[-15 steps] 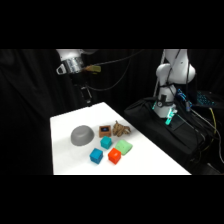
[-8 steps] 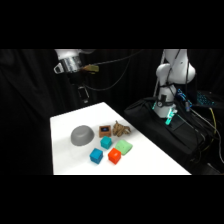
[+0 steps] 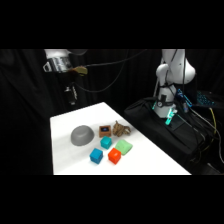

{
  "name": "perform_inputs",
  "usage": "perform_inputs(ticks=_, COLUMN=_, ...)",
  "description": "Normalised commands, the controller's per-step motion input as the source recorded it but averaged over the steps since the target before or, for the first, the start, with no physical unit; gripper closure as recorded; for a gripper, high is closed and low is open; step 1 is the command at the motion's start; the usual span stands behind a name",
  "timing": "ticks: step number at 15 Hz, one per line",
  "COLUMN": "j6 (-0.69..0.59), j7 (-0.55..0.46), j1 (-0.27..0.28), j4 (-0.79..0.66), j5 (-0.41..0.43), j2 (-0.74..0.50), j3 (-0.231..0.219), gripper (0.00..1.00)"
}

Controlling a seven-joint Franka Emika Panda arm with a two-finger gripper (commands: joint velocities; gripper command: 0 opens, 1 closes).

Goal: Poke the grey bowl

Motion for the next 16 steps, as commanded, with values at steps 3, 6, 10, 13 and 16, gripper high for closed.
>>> perform_inputs(ticks=3, j6=0.06, j7=0.16, j1=-0.033, j4=0.39, j5=0.007, j2=0.29, j3=-0.078, gripper=0.86)
perform_inputs(ticks=6, j6=0.04, j7=0.13, j1=-0.043, j4=0.29, j5=0.020, j2=0.22, j3=-0.031, gripper=1.00)
perform_inputs(ticks=10, j6=0.17, j7=-0.02, j1=-0.042, j4=0.14, j5=0.070, j2=0.17, j3=0.036, gripper=1.00)
perform_inputs(ticks=13, j6=0.30, j7=-0.05, j1=-0.059, j4=0.12, j5=0.115, j2=0.21, j3=0.063, gripper=1.00)
perform_inputs(ticks=16, j6=0.33, j7=-0.03, j1=-0.099, j4=0.11, j5=0.189, j2=0.22, j3=0.089, gripper=1.00)
